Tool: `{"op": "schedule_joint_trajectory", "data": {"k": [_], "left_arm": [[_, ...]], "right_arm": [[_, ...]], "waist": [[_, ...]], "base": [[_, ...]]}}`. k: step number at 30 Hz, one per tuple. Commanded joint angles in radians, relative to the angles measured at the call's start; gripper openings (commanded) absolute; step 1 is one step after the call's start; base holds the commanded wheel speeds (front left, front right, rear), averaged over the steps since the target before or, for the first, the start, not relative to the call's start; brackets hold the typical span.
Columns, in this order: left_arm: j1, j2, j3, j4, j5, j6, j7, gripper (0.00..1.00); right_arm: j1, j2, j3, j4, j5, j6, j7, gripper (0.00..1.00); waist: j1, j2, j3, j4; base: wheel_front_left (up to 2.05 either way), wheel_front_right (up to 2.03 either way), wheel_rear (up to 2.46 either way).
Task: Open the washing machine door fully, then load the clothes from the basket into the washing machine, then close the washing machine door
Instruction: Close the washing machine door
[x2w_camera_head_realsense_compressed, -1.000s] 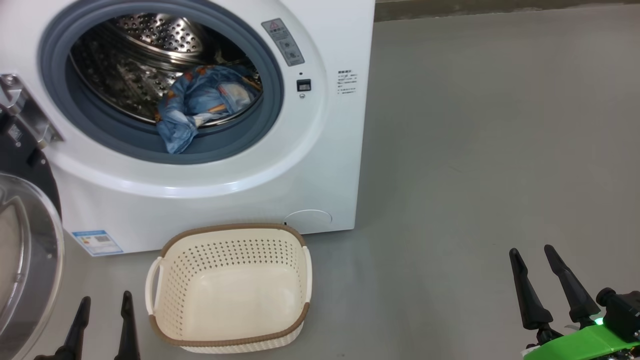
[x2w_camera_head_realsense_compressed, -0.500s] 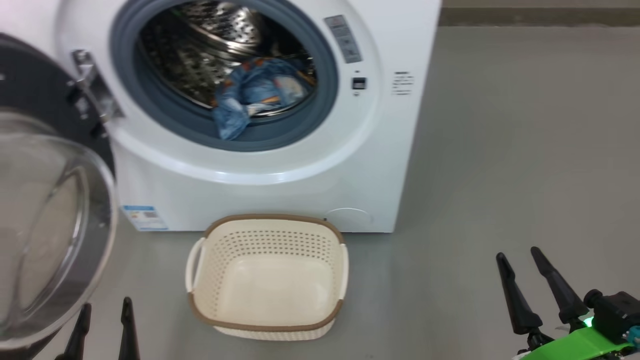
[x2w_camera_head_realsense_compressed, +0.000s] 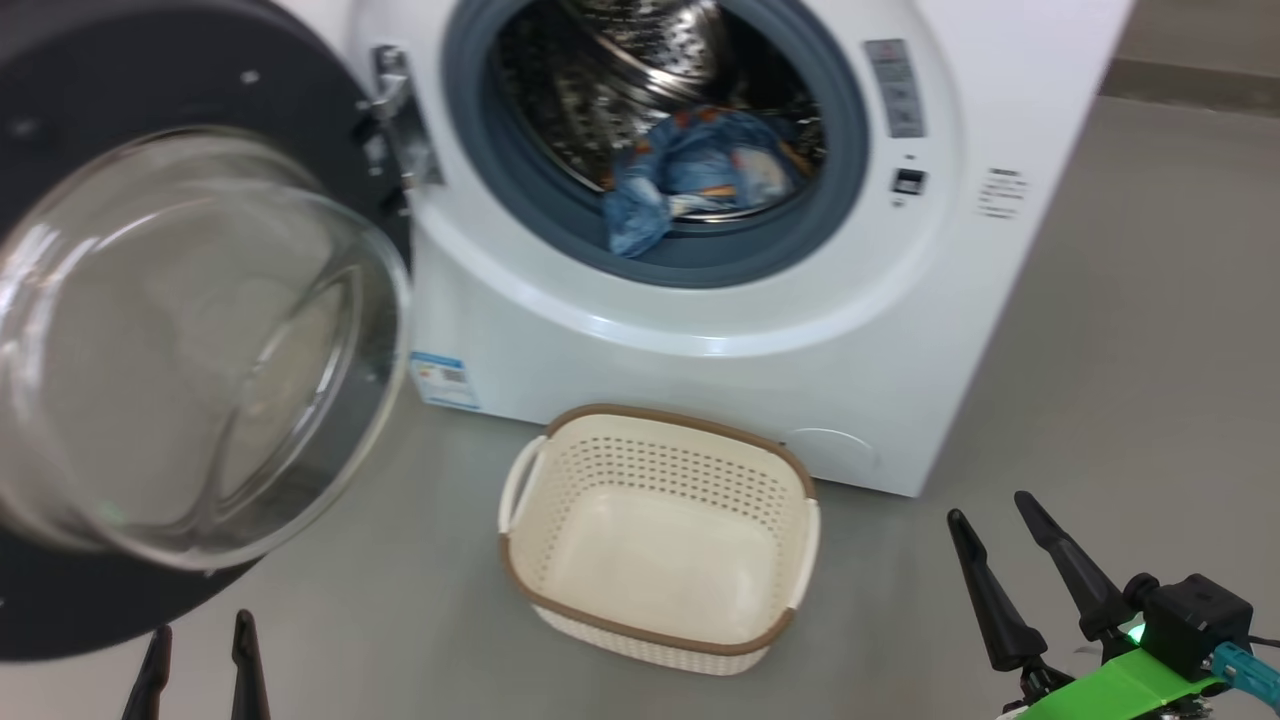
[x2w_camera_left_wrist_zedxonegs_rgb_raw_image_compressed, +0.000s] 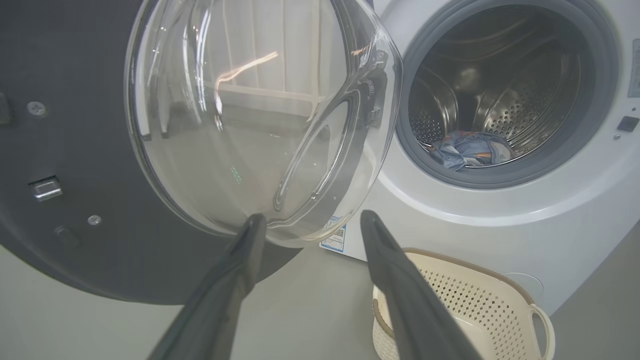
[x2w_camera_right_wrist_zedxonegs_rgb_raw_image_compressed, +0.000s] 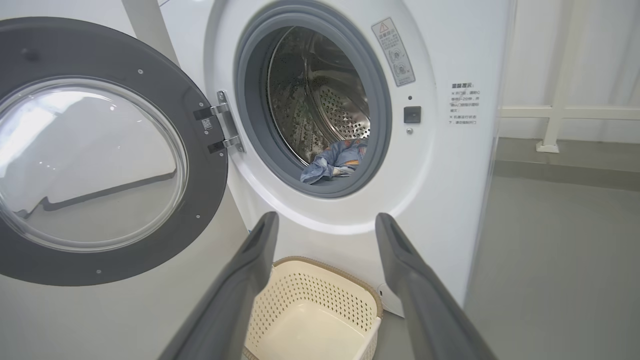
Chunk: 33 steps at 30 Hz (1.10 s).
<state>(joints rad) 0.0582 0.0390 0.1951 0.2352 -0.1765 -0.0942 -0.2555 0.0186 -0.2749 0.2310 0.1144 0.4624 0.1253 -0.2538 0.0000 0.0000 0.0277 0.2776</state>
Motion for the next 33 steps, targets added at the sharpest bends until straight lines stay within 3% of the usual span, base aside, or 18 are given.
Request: {"op": "schedule_joint_trajectory", "data": {"k": [1, 16, 33], "left_arm": [[-0.006, 0.011, 0.034, -0.031, -0.006, 0.008, -0.006, 1.0], [0.012, 0.011, 0.036, -0.047, -0.024, 0.03, -0.006, 1.0], [0.015, 0.011, 0.037, -0.085, -0.025, 0.038, -0.006, 1.0]], "right_arm": [[-0.036, -0.022, 0.022, -0.02, -0.01, 0.005, -0.008, 1.0], [-0.034, -0.024, 0.032, -0.018, -0.01, 0.005, -0.008, 1.0], [-0.039, -0.026, 0.044, -0.02, -0.006, 0.005, -0.008, 1.0]], "waist": [[0.0, 0.0, -0.005, 0.07], [0.0, 0.0, -0.005, 0.212], [0.0, 0.0, 0.009, 0.233]], "base": [[0.0, 0.0, 0.0], [0.0, 0.0, 0.0], [0.0, 0.0, 0.0]]}}
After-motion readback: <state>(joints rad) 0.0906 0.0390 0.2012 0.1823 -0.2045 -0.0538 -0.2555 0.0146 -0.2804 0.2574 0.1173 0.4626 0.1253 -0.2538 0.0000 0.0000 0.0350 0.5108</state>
